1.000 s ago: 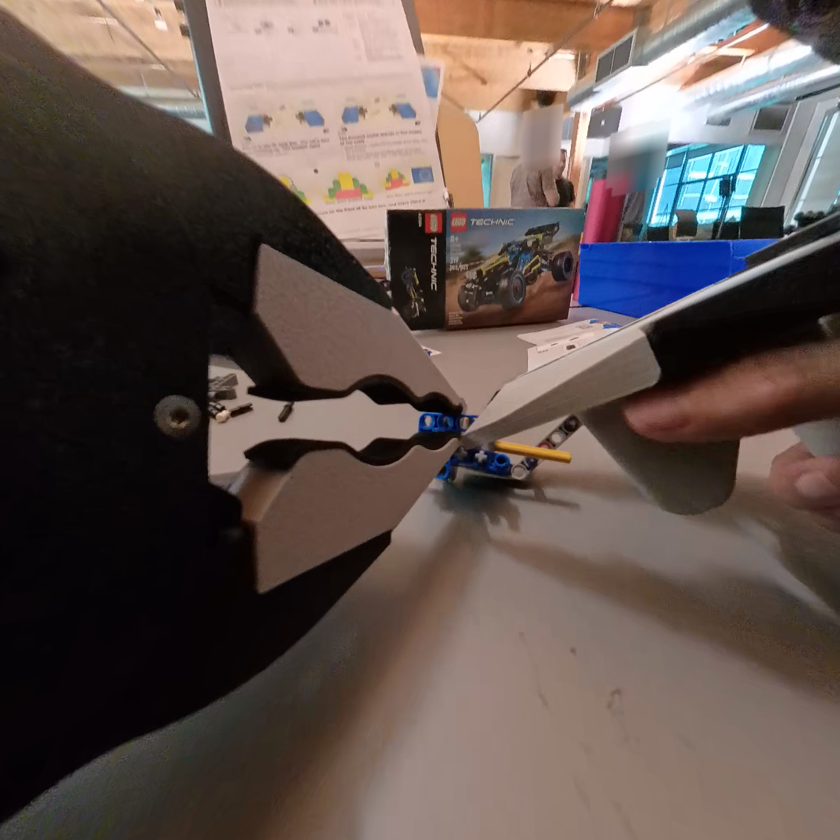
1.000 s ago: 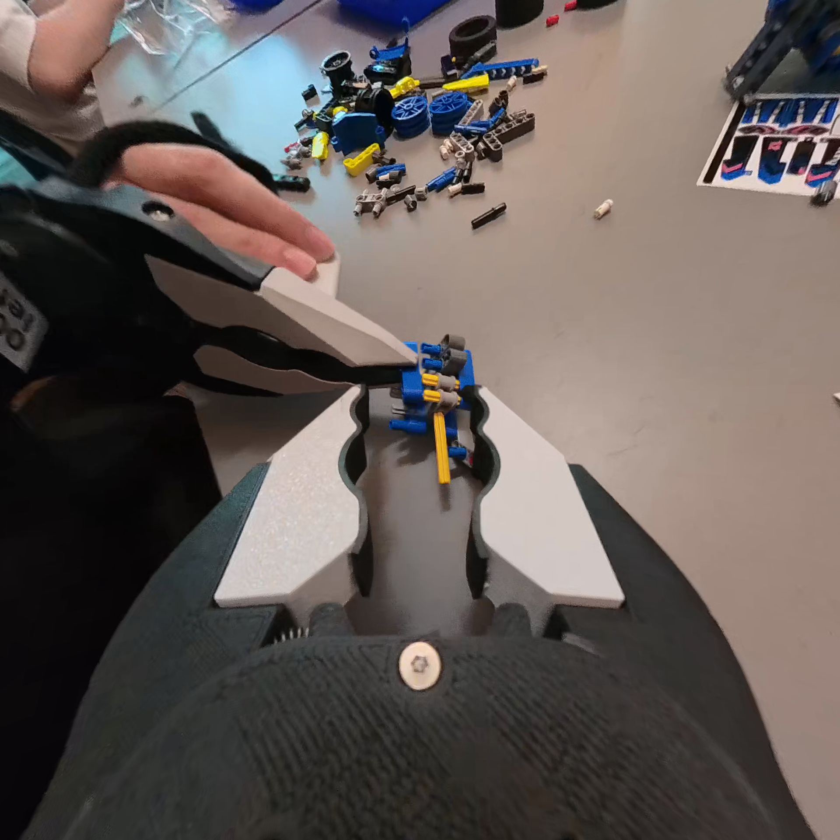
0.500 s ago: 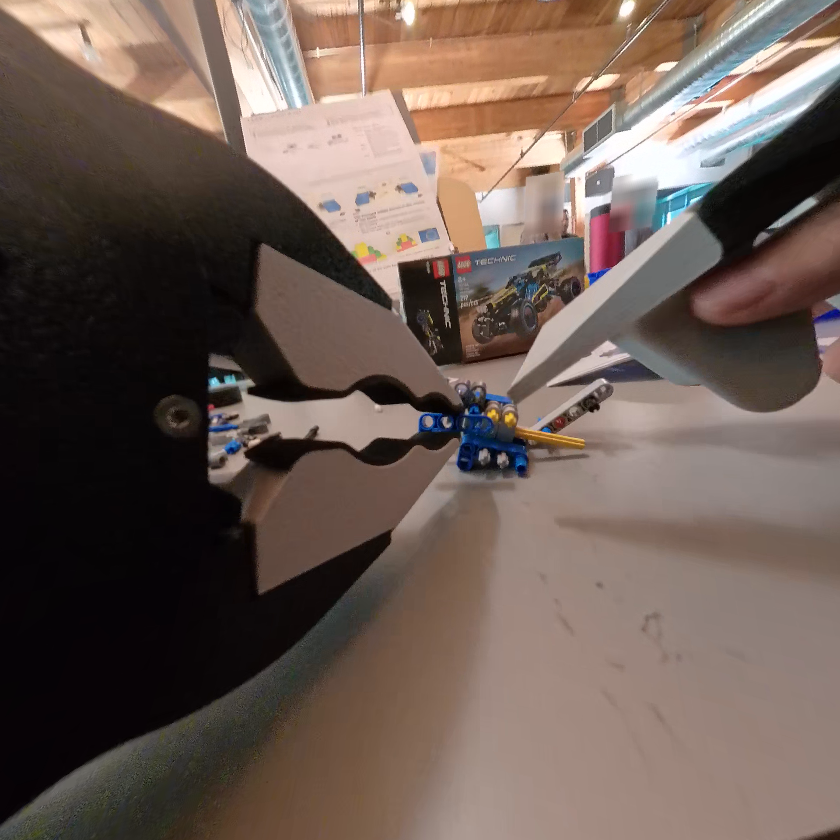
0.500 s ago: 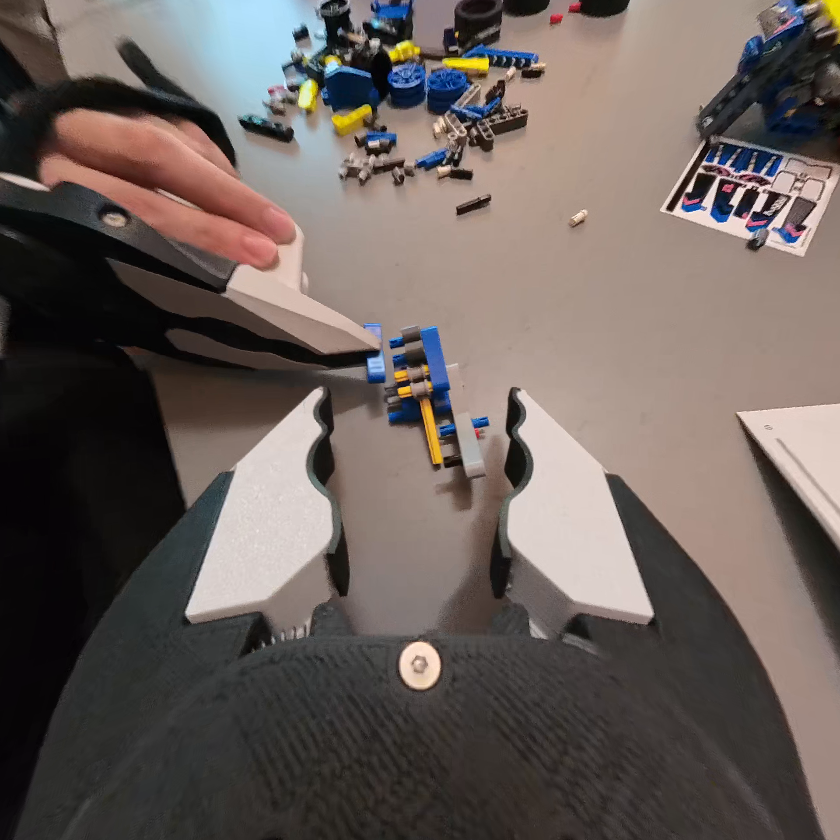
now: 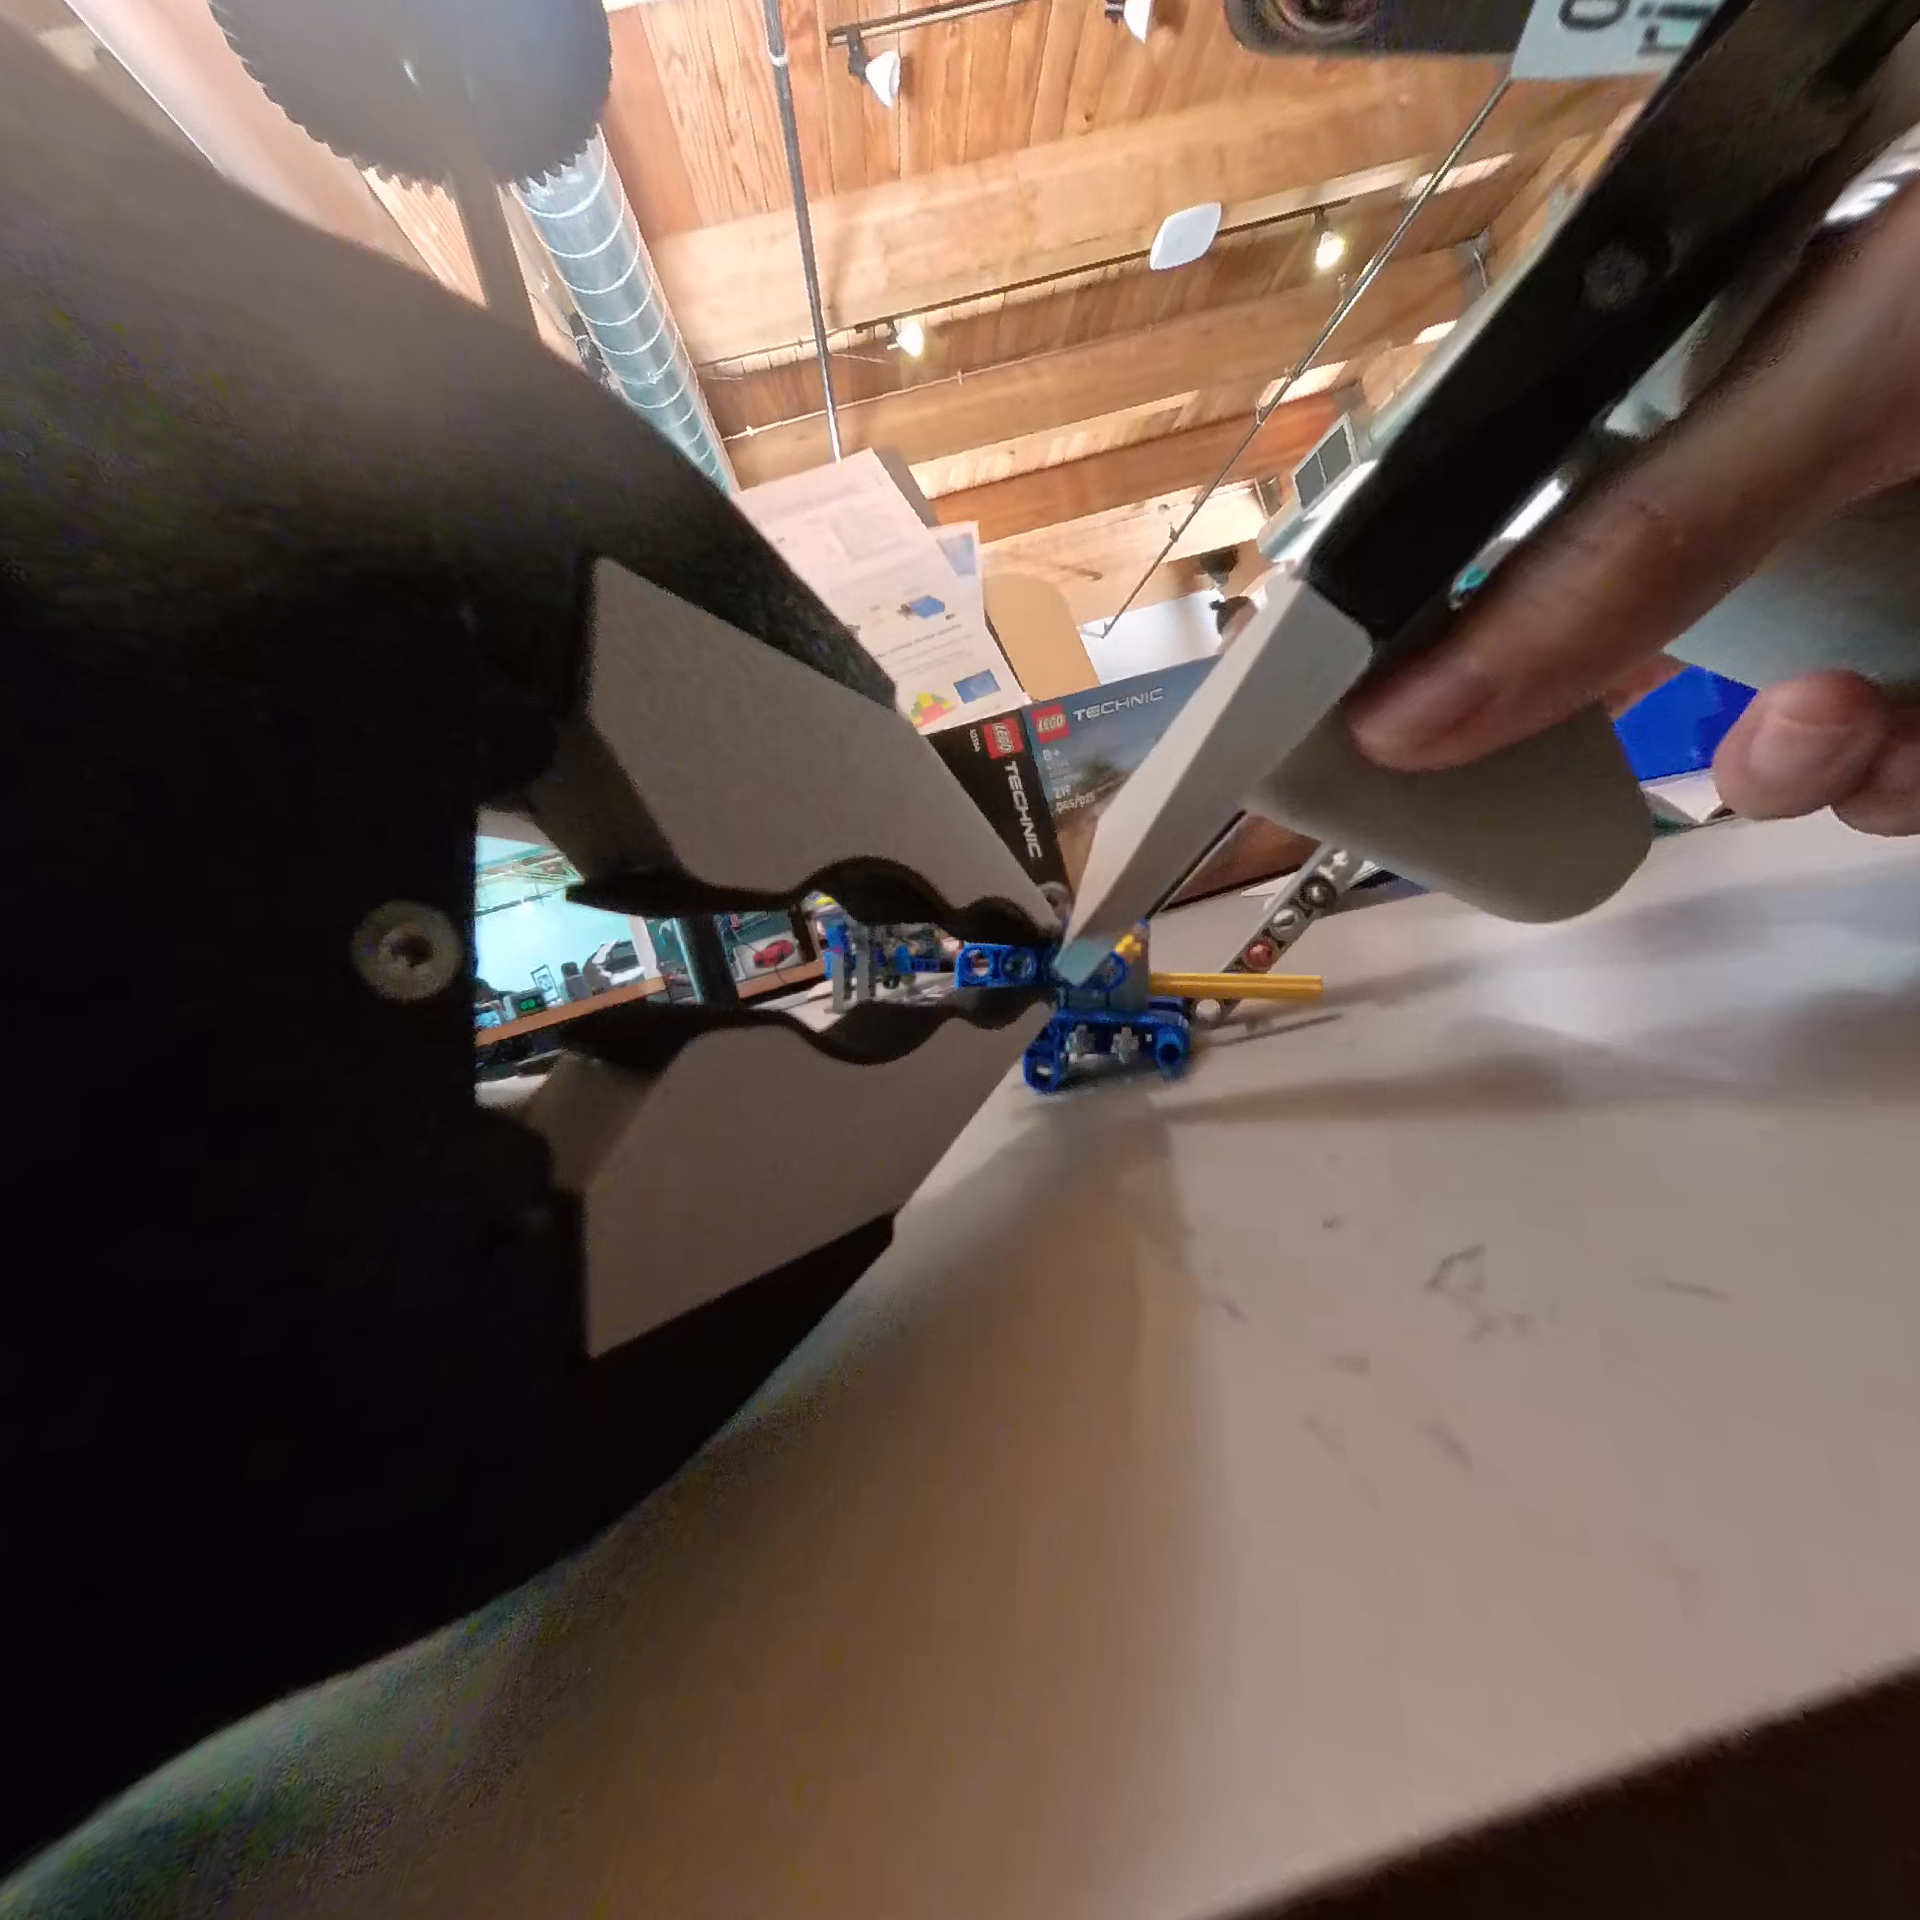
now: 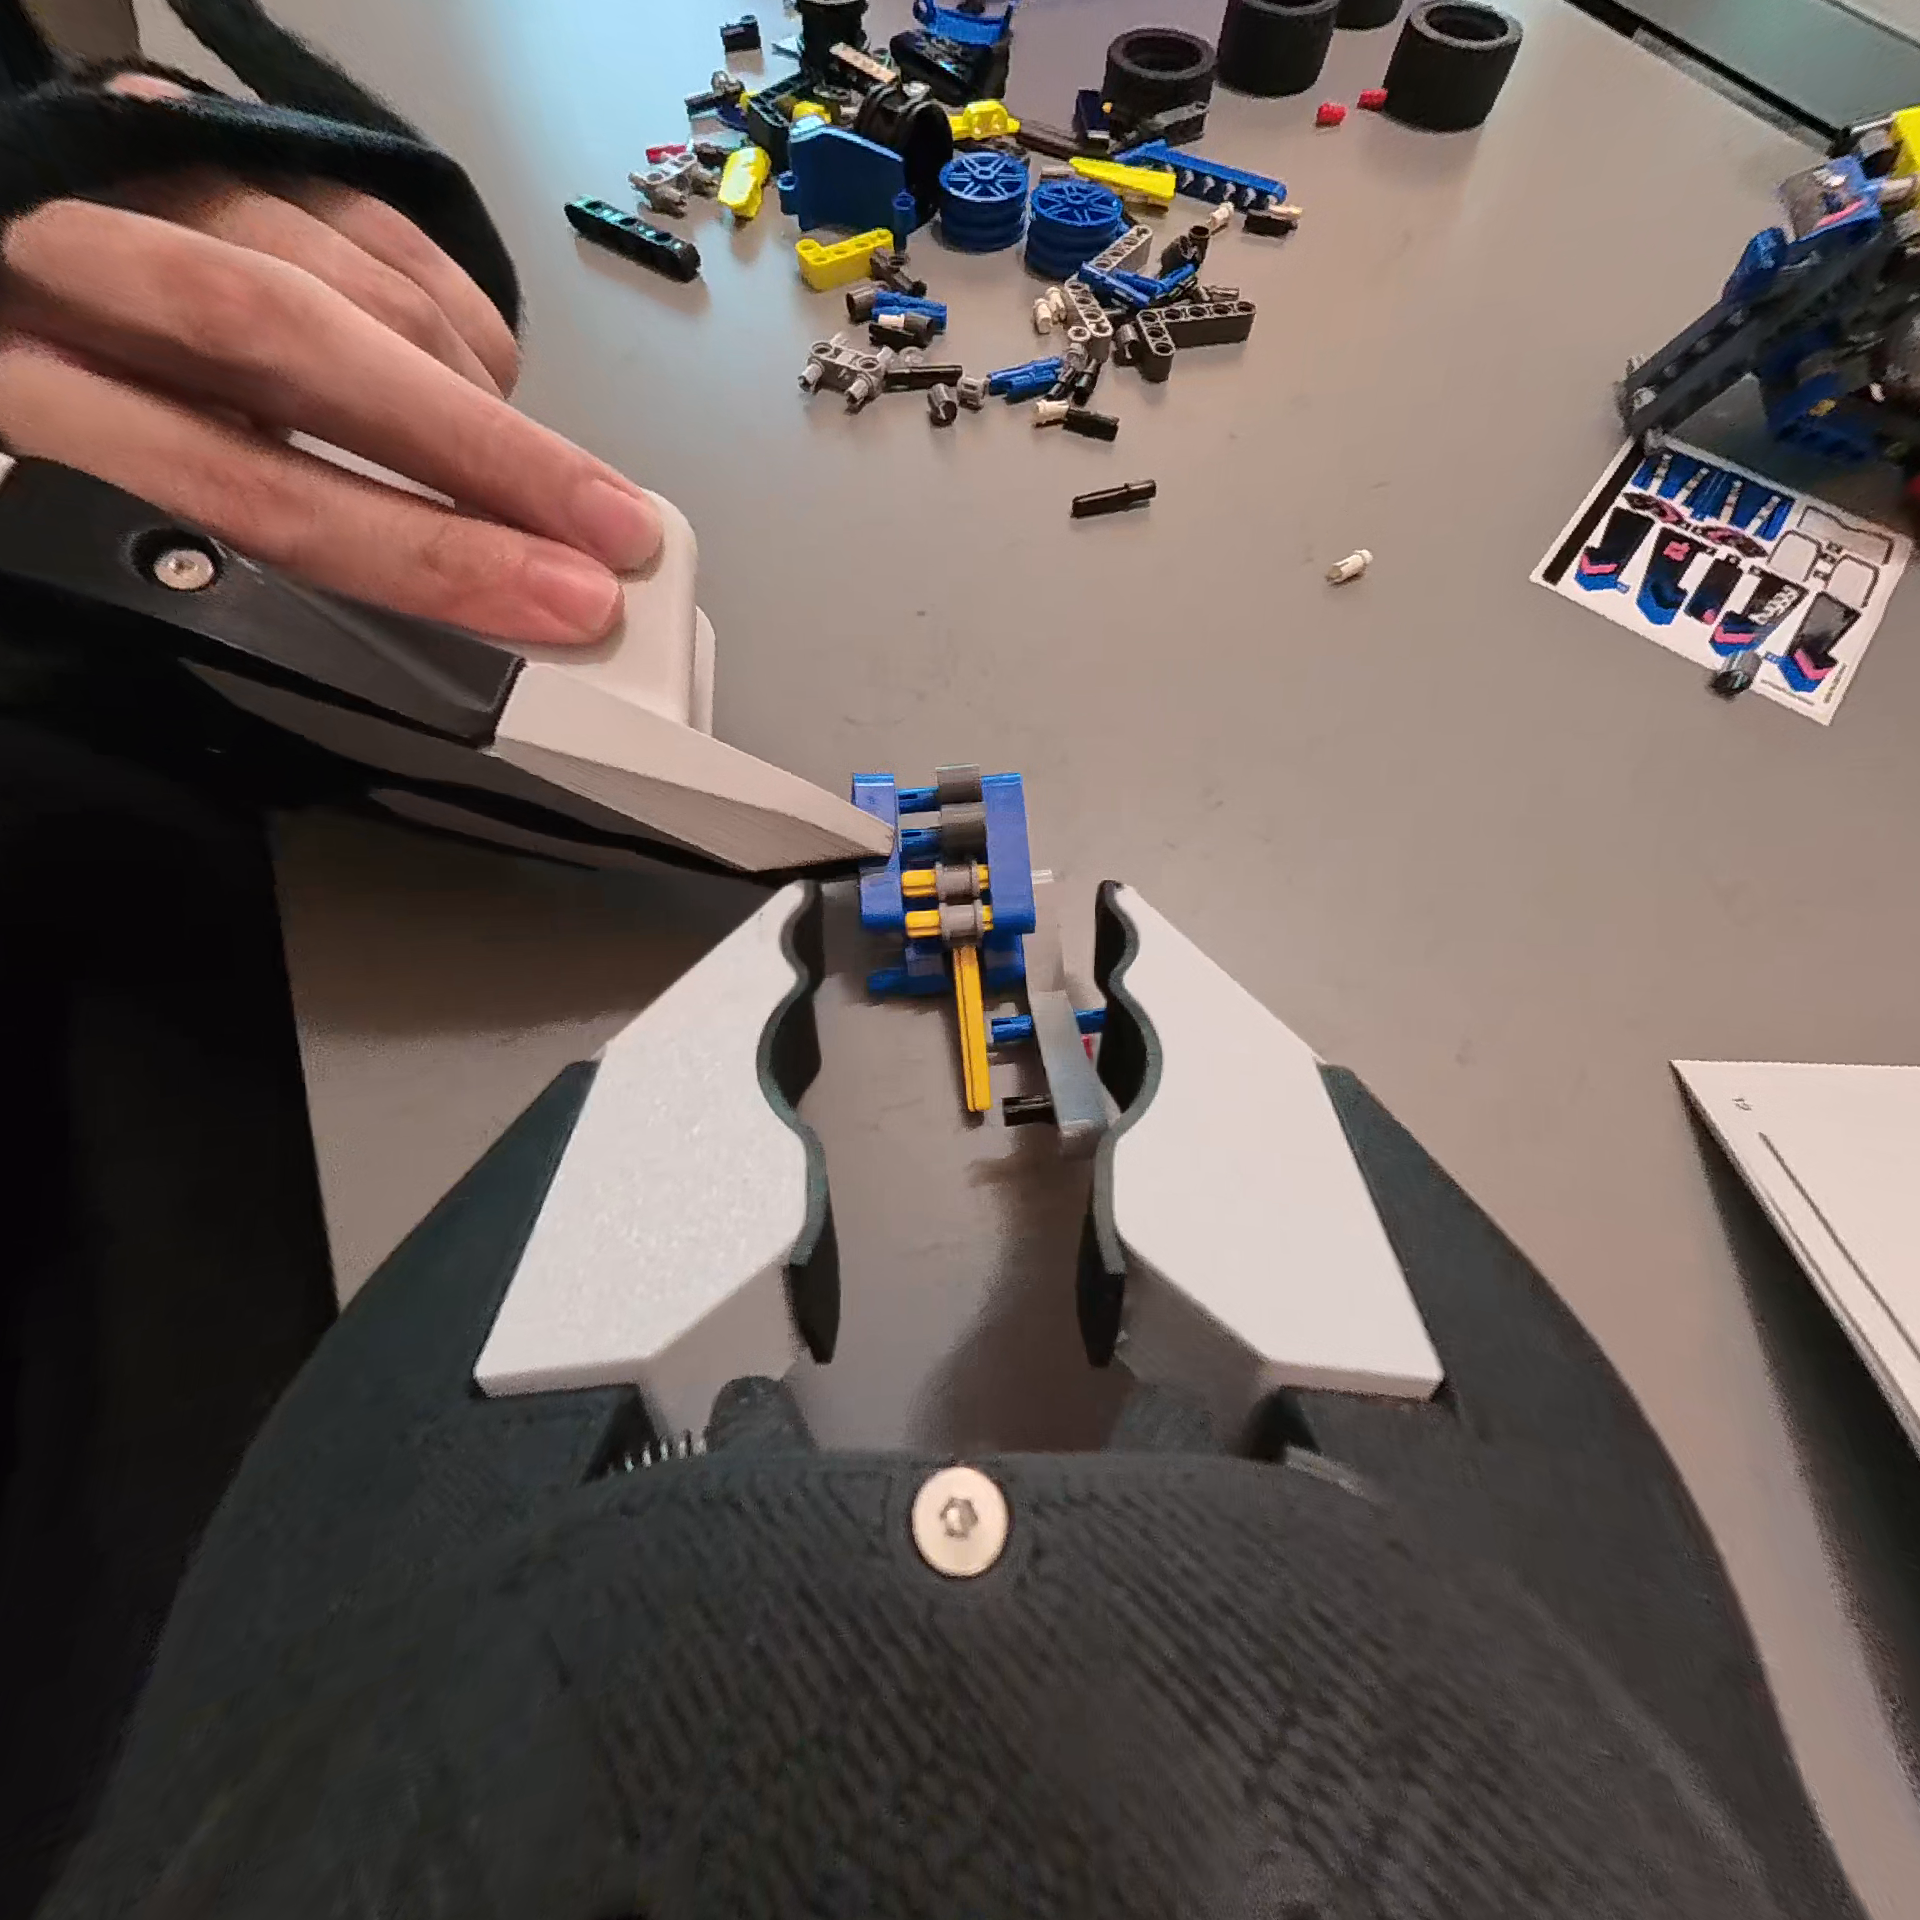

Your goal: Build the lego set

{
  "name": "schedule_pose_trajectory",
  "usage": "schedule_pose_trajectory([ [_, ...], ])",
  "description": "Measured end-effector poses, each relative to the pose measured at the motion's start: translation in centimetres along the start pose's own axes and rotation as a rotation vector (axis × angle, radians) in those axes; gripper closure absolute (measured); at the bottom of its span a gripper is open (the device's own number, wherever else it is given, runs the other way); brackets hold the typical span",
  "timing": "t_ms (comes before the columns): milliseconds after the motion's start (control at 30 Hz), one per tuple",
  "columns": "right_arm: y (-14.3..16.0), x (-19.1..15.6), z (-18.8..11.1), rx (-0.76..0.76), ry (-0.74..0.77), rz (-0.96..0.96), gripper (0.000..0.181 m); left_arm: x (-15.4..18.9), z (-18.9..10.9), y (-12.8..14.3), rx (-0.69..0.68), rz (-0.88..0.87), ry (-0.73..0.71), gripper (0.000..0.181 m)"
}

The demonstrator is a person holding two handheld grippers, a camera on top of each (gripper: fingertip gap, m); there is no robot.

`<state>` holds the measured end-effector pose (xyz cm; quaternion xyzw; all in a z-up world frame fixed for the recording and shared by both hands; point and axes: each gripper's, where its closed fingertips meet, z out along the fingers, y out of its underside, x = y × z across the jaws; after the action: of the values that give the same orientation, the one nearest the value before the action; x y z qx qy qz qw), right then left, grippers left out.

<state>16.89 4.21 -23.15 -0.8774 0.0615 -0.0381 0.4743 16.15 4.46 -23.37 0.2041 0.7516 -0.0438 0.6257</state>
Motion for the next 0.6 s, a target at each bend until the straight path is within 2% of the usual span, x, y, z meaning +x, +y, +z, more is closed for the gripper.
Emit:
schedule_pose_trajectory([
  [33, -0.03, -0.04, 0.00, 0.001, -0.003, -0.010, 0.133, -0.01, 0.01, -0.02, 0.003, -0.001, -0.001, 0.177],
  [233, -0.21, -0.26, 0.04, 0.009, -0.052, 0.014, 0.143, -0.33, 0.07, -0.14, 0.007, 0.018, -0.031, 0.178],
  [400, 0.00, -0.39, 0.09, -0.004, -0.039, -0.013, 0.140, -0.09, 0.25, -0.15, 0.021, -0.016, -0.009, 0.178],
  [600, 0.48, -0.07, 0.29, -0.035, -0.033, -0.021, 0.151, -0.15, 0.41, -0.06, 0.017, 0.010, -0.009, 0.178],
])
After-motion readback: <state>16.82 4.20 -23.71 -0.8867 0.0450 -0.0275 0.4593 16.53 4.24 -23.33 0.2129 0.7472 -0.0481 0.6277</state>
